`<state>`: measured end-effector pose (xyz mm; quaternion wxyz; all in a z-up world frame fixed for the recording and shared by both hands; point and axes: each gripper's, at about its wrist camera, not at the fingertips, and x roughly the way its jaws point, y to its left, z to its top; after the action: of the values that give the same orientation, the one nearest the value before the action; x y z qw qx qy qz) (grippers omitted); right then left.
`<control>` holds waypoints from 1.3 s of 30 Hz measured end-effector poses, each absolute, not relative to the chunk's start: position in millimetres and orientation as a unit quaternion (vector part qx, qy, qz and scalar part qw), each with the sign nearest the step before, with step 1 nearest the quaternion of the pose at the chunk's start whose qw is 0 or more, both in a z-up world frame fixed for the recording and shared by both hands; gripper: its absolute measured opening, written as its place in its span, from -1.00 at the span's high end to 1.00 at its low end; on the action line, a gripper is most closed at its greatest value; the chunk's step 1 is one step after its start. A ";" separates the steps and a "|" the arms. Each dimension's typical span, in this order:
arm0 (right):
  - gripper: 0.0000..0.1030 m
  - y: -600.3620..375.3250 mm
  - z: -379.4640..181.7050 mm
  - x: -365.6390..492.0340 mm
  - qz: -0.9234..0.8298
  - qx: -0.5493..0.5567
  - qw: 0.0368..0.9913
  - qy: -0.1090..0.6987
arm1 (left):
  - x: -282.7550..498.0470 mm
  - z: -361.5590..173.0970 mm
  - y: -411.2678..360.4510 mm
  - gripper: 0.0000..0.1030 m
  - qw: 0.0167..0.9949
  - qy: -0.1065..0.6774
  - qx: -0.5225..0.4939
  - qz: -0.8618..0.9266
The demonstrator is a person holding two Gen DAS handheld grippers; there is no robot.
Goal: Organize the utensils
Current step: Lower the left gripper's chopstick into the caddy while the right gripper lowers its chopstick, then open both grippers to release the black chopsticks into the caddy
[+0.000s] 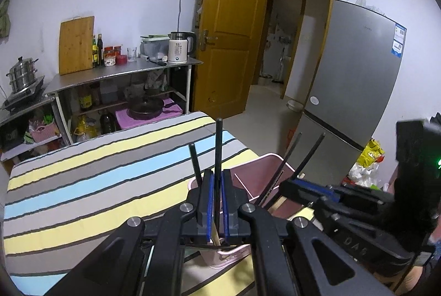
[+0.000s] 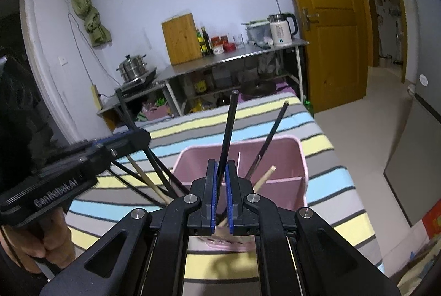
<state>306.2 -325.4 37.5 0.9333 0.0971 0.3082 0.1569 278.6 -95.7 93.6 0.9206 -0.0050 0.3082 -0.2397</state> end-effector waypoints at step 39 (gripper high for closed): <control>0.57 -325.9 54.4 206.0 0.153 0.057 0.950 0.265 | 158.4 78.5 -50.7 0.62 0.934 0.276 -0.038 -0.223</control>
<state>206.0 -325.9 54.4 0.9502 0.0570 0.2651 0.1534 158.4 -50.7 78.5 0.9341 -0.0375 0.2763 -0.2231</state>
